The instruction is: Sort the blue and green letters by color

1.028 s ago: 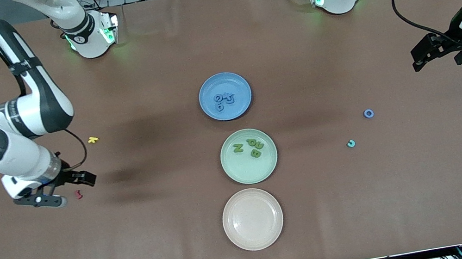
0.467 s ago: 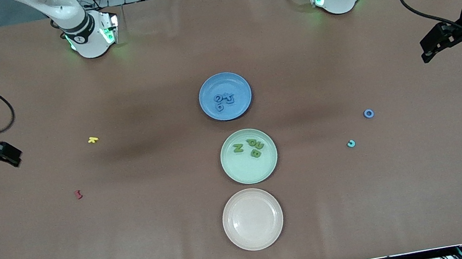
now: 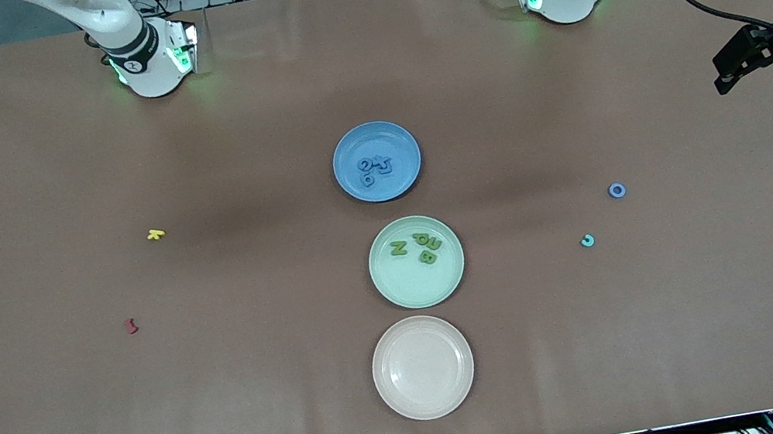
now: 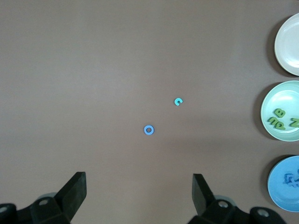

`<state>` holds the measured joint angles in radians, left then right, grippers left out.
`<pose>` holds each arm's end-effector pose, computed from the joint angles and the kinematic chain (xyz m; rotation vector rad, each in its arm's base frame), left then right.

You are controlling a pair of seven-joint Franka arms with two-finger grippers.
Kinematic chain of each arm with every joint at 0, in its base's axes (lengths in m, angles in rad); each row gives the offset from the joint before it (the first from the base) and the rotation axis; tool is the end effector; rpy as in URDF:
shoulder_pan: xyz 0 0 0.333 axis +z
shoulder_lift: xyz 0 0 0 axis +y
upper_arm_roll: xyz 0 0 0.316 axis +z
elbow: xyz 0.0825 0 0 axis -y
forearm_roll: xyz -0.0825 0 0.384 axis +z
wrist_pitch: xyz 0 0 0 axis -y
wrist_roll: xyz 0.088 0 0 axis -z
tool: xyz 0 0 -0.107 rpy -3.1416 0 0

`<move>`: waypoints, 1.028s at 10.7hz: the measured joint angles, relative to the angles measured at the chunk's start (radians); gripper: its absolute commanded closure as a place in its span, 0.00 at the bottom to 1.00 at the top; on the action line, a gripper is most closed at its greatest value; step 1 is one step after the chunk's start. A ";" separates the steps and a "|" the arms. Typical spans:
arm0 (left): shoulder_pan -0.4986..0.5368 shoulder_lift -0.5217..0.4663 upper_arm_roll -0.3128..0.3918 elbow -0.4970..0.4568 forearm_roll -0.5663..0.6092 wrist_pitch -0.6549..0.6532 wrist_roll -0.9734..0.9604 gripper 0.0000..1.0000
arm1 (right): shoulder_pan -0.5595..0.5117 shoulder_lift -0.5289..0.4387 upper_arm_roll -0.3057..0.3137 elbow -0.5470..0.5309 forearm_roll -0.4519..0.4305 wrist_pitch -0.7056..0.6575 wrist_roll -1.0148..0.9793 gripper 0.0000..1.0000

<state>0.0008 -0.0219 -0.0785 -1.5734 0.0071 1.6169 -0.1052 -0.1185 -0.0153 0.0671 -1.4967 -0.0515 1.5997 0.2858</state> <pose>0.5511 -0.0427 0.6396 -3.1368 -0.0429 -0.1033 0.5518 -0.0334 0.6709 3.0530 -0.5220 0.1916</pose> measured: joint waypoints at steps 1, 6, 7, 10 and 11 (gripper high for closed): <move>-0.013 0.000 0.021 0.000 0.000 0.000 0.006 0.00 | 0.000 -0.011 -0.036 0.013 0.018 -0.027 -0.040 0.00; -0.018 -0.001 0.031 0.015 0.000 0.000 0.042 0.00 | 0.023 -0.009 -0.073 0.009 0.031 -0.080 -0.084 0.00; -0.021 -0.001 0.031 0.021 0.000 0.000 0.042 0.00 | 0.036 -0.004 -0.073 0.006 0.031 -0.080 -0.084 0.00; -0.021 -0.001 0.039 0.029 0.000 0.000 0.042 0.00 | 0.060 0.001 -0.073 -0.006 0.031 -0.081 -0.088 0.00; -0.021 -0.001 0.040 0.029 0.000 0.000 0.042 0.00 | 0.071 0.001 -0.072 -0.008 0.031 -0.081 -0.090 0.00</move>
<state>-0.0203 -0.0228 -0.0388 -1.5441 0.0071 1.6171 -0.0633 -0.0471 -0.0140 -0.0047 -1.5046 -0.0201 1.5192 0.1958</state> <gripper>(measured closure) 0.000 0.000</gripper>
